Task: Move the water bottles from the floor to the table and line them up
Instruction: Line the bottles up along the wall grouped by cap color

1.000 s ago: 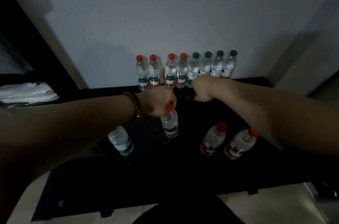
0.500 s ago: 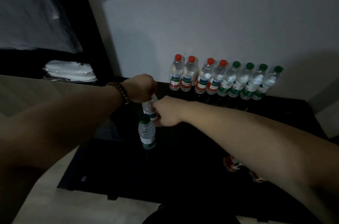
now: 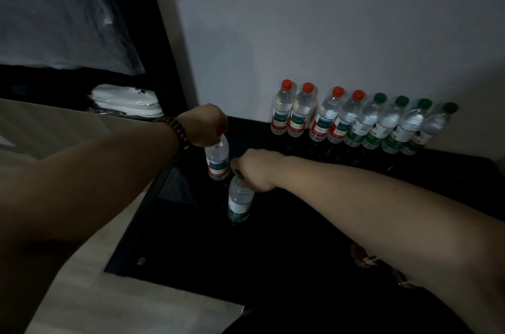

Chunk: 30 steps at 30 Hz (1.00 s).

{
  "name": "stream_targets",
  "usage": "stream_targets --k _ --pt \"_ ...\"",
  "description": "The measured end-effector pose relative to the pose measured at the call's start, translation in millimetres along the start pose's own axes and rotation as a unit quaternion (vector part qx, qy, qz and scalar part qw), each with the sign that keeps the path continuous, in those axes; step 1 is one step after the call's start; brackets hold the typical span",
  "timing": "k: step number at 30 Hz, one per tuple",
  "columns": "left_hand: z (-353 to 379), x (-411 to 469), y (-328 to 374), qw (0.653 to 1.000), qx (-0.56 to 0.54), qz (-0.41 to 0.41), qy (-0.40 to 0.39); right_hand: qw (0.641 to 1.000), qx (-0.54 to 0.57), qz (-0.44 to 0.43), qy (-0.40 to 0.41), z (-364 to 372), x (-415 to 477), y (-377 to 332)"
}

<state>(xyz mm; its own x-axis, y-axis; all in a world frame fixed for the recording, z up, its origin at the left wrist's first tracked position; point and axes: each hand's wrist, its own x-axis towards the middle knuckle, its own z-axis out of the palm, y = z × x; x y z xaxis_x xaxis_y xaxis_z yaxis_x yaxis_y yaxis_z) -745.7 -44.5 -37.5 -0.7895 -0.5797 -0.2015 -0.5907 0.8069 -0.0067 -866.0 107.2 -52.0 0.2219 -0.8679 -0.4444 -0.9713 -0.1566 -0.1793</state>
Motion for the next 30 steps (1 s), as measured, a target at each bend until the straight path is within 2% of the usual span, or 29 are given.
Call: stream_targets --k 9,17,24,30 --pt "-28 35 62 0.995 0.043 0.088 -0.016 0.994 -0.007 0.103 0.046 -12 -57 79" --pt "-51 73 164 0.989 0.051 0.129 -0.051 0.974 -0.023 0.213 0.079 -11 -146 176" --pt "-70 104 271 0.984 0.061 0.159 -0.043 0.947 -0.012 0.316 0.059 7 -232 275" --pt "-72 131 345 0.980 0.055 0.191 -0.028 0.938 -0.011 0.344 0.032 17 -290 357"
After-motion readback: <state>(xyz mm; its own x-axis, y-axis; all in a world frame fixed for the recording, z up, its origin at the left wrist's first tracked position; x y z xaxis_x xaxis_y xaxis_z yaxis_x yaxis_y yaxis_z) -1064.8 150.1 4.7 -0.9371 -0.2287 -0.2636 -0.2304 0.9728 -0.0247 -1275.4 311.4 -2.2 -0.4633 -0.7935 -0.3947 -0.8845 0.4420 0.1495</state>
